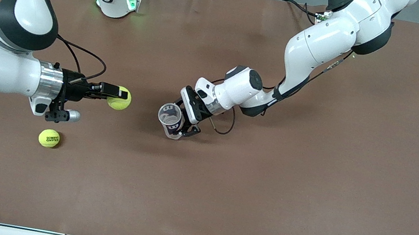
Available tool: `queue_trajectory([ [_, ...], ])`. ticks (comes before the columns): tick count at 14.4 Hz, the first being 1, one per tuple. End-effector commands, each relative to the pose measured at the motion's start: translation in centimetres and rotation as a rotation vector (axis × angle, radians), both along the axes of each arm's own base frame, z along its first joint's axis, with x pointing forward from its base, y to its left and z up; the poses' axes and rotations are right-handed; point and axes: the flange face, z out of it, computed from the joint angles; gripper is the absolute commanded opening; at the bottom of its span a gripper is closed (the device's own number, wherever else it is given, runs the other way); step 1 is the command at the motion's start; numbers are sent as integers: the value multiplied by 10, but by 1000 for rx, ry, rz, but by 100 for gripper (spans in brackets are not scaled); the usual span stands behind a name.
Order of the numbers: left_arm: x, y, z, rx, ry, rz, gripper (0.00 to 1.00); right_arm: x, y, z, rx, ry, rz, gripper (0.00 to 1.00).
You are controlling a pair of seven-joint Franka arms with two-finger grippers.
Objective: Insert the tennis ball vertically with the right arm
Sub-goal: 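Lower the ball into the tube opening and open the right gripper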
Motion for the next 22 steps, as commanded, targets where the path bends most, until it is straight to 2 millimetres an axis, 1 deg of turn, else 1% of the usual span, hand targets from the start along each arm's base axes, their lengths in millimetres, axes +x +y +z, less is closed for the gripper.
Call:
queue_trajectory([
  [1, 0, -3, 2, -8, 6, 10, 76, 2, 34, -7, 9, -35, 3, 35],
  [2, 0, -3, 2, -7, 5, 9, 76, 3, 43, -13, 6, -42, 5, 35],
  [5, 0, -2, 1, -6, 6, 10, 76, 3, 69, -23, 4, -72, 5, 34],
  [6, 0, -2, 1, -6, 6, 10, 76, 3, 76, -29, 3, -70, 5, 34],
  [8, 0, -2, 1, -5, 5, 9, 76, 5, 82, -38, 21, -65, -12, 34],
  [10, 0, -2, 1, -5, 5, 9, 76, 1, 97, -41, 22, -65, 6, 34],
  [13, 1, -2, 1, -6, 4, 10, 76, -2, 105, -49, 19, -56, 17, 34],
  [15, 1, -2, 1, -5, 5, 9, 77, -3, 109, -58, 14, -42, 24, 34],
  [17, 0, -2, 1, -4, 6, 8, 77, -11, 125, -63, 11, -34, 53, 35],
  [19, 1, -2, 2, -6, 3, 10, 77, -11, 125, -66, 7, -30, 56, 36],
  [21, 1, -2, 3, -6, 3, 10, 77, -12, 127, -71, 4, -24, 58, 39],
  [22, 1, -2, 3, -6, 3, 10, 77, -12, 126, -71, -1, -26, 61, 48],
])
